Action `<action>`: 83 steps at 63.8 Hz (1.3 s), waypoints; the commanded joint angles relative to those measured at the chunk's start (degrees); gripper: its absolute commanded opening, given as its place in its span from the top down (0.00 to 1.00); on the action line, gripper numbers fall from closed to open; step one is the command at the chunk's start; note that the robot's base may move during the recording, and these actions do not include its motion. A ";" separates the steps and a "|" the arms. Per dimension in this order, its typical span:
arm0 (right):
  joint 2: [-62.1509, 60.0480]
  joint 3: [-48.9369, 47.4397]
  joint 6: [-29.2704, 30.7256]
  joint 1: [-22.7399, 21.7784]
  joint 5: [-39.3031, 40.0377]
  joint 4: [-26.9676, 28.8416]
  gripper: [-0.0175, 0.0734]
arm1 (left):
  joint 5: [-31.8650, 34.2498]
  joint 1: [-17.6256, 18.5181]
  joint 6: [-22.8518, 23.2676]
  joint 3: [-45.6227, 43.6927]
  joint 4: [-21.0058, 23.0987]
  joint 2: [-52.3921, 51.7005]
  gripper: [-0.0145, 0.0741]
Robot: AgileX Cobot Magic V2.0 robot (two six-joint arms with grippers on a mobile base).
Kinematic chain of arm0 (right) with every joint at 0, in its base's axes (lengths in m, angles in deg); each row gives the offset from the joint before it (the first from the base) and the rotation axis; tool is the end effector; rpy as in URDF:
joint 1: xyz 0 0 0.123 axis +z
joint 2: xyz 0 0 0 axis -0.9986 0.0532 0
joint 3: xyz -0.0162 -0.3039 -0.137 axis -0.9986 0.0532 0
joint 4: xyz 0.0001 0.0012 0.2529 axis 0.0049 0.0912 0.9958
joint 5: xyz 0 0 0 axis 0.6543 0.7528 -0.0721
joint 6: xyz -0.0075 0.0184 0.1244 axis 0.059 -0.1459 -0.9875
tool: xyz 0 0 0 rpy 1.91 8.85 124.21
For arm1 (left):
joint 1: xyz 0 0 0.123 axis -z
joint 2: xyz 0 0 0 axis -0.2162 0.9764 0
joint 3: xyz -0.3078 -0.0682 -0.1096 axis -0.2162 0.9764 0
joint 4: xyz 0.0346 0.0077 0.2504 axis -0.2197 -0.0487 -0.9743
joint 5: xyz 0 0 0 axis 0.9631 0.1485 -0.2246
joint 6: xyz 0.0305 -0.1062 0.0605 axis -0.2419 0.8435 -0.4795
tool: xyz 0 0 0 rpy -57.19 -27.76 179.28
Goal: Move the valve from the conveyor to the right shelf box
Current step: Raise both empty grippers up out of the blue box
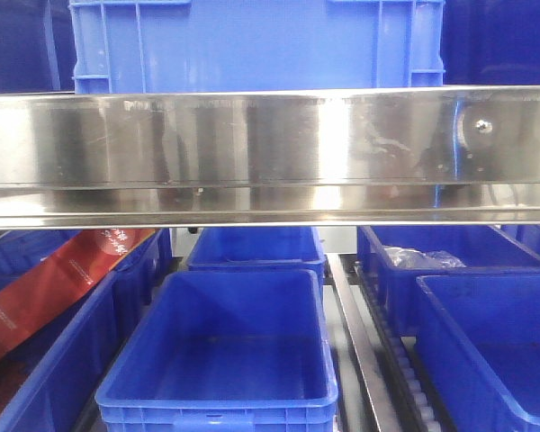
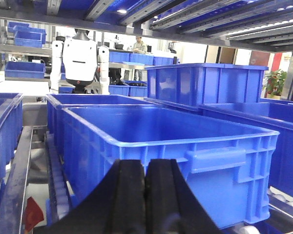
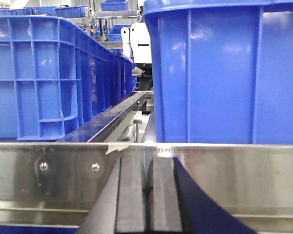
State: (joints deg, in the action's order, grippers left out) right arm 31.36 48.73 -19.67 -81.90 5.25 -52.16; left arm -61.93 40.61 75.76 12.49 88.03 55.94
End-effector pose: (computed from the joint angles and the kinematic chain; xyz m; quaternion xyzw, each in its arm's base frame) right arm 0.0435 0.0038 0.2178 -0.0035 0.6751 0.0610 0.7352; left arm 0.0911 -0.0487 0.3993 0.1336 0.6424 -0.2129 0.7240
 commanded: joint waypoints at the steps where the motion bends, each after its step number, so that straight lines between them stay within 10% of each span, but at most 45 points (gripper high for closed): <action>1: -0.47 0.15 -0.04 0.14 0.02 -0.31 0.99 | 1.68 0.44 -0.06 0.01 0.39 -0.17 0.96; 53: -0.47 0.15 -0.04 0.14 0.11 -0.31 0.99 | 1.79 0.02 -0.06 0.90 0.39 -1.21 0.96; 83: -0.47 0.15 -0.04 0.14 0.11 -0.31 0.99 | 1.59 -18.48 3.69 22.72 -4.03 -19.55 0.96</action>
State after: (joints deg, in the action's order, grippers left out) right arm 31.36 48.73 -19.67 -81.90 4.84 -52.16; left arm -60.86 24.68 78.33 31.81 84.70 39.99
